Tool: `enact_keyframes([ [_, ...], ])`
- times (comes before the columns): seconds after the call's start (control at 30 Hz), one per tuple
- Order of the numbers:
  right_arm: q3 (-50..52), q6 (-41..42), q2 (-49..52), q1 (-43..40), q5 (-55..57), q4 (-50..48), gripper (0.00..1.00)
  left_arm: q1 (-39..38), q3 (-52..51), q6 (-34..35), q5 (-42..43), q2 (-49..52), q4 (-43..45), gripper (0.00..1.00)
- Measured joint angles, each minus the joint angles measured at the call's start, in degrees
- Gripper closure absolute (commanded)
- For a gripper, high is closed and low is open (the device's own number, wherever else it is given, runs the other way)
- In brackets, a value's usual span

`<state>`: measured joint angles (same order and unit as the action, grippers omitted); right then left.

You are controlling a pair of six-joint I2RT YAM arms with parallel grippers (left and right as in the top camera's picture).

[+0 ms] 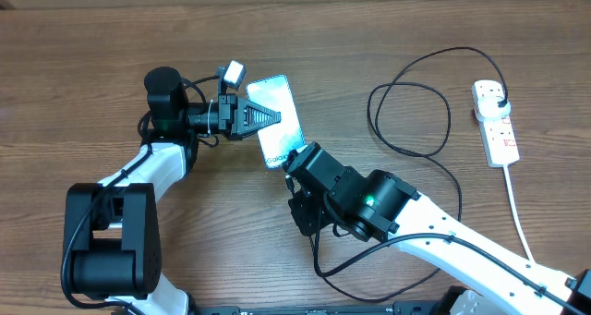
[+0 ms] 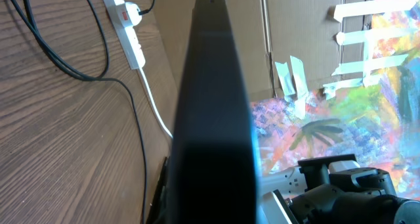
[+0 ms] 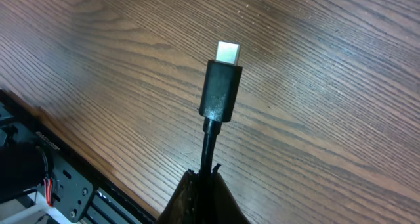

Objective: Plug charger to phone and switch on socket
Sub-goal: 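Align the USB-C plug under the phone's bottom port with right gripper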

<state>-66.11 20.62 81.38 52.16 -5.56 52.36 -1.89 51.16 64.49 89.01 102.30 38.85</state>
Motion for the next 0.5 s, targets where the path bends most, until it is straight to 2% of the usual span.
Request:
enact_keyframes([
  [0.5,-3.32,3.04,0.0,0.0,0.02,1.31,0.96,0.0,0.0,-0.02,0.0,0.0,0.0,0.96],
])
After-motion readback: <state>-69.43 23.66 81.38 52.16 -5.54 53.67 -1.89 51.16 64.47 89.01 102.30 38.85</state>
